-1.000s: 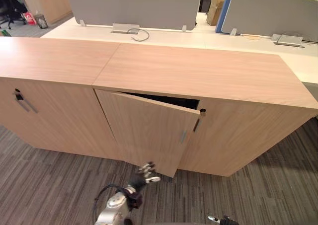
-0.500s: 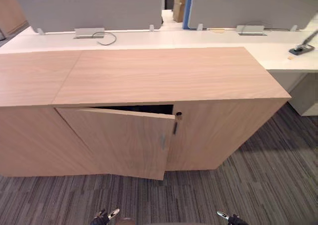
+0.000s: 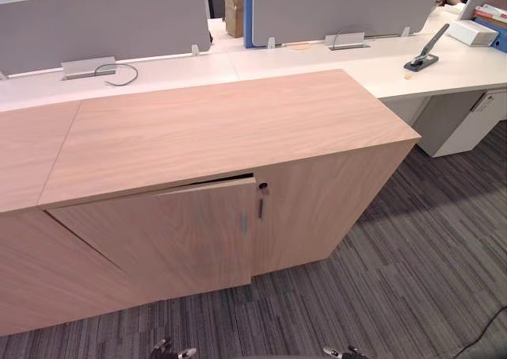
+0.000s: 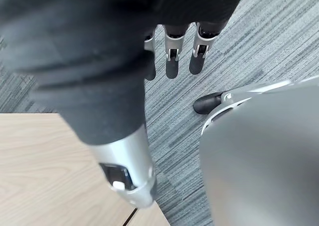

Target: Walk over to the cabinet, pick up the folder, carry it to the office cabinet, place the folder inside the office cabinet, then close the office cabinet door

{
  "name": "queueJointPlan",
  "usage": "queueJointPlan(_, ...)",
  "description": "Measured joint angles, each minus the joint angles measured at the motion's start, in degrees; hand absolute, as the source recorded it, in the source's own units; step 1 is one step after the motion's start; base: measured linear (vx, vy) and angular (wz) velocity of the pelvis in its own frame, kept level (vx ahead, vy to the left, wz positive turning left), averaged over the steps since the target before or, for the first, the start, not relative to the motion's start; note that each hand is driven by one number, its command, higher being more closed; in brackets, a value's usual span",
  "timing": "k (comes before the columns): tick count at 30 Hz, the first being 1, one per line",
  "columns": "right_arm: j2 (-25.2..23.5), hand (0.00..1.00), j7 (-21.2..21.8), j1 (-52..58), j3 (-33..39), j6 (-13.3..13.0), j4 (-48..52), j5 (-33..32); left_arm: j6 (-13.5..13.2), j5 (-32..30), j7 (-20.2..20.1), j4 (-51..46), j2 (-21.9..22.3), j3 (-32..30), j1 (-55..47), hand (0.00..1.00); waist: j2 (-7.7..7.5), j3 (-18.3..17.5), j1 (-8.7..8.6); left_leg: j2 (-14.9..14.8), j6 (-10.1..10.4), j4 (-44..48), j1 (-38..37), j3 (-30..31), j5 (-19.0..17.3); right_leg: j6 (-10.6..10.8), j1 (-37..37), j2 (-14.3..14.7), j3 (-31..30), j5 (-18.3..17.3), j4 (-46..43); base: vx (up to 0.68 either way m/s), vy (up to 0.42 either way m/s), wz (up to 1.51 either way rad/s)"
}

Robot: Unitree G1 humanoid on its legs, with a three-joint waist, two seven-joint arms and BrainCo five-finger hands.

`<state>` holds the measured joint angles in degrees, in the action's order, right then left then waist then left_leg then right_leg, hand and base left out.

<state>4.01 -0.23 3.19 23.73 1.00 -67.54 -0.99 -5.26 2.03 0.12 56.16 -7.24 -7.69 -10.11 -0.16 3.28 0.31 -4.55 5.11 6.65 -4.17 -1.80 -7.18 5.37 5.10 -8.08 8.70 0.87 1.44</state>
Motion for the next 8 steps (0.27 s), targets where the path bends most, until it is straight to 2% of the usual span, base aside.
queueJointPlan(8,0.3,0.0,-0.03,0.48,-1.33,0.03,-0.22,0.2,-0.81,0.14,0.69,0.39,0.45,-0.1,0.6,0.0,-0.29,-0.88,-0.15,0.14,0.0,-1.28,-0.54,-0.69,0.05,-0.27,0.36,0.07,-0.19,0.95,2.08,0.02,0.012,-0.05)
